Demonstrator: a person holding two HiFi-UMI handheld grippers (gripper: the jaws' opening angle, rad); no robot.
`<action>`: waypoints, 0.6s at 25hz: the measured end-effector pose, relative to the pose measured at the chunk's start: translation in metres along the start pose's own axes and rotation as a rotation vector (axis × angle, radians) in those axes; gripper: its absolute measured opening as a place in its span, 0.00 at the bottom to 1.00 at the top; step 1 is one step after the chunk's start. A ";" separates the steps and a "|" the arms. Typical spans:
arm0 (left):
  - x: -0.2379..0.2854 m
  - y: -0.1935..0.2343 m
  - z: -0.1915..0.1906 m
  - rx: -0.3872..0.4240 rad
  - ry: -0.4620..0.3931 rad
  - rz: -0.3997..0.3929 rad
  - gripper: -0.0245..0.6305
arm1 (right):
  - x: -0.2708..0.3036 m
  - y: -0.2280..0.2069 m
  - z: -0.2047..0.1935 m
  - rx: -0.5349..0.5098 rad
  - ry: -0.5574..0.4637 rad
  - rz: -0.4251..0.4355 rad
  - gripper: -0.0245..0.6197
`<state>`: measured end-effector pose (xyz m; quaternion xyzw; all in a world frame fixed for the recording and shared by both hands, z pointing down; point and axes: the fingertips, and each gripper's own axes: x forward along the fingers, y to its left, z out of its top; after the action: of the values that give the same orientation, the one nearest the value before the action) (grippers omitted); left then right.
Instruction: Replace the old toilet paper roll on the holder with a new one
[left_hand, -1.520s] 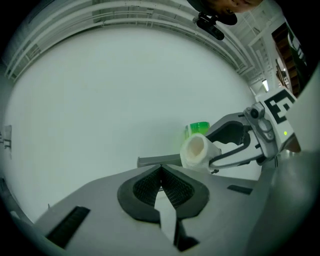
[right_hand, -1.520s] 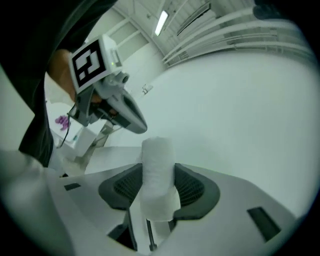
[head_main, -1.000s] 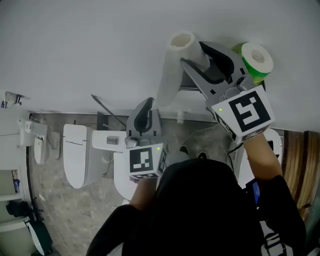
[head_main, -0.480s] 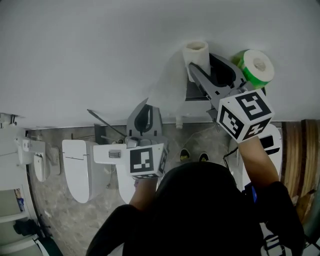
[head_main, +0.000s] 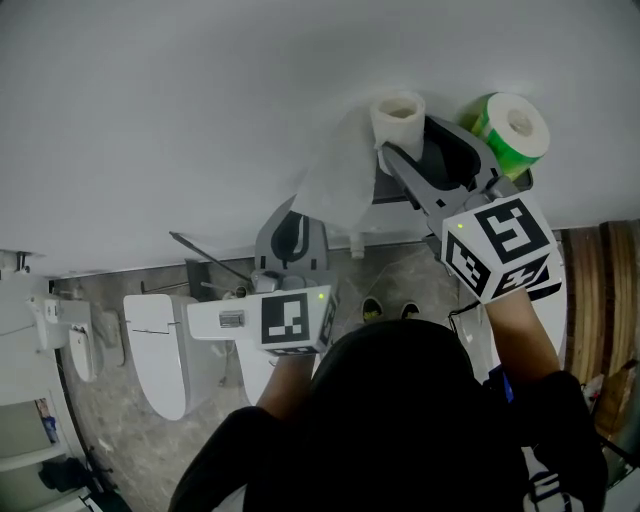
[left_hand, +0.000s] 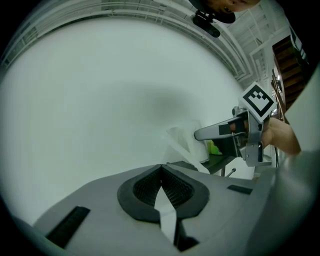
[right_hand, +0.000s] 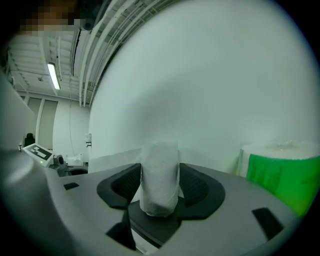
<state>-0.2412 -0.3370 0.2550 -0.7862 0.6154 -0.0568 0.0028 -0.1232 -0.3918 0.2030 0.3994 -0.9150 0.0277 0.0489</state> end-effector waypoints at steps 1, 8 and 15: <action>0.000 0.001 -0.001 -0.003 -0.003 -0.002 0.07 | -0.003 0.001 -0.001 -0.012 -0.003 -0.004 0.40; 0.003 0.001 -0.004 0.000 -0.012 -0.040 0.07 | -0.028 0.006 -0.004 -0.087 -0.036 -0.035 0.43; 0.012 0.007 -0.005 0.015 -0.015 -0.083 0.07 | -0.061 0.002 0.019 -0.125 -0.097 -0.046 0.43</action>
<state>-0.2454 -0.3499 0.2609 -0.8115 0.5816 -0.0556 0.0112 -0.0850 -0.3480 0.1774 0.4175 -0.9068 -0.0499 0.0300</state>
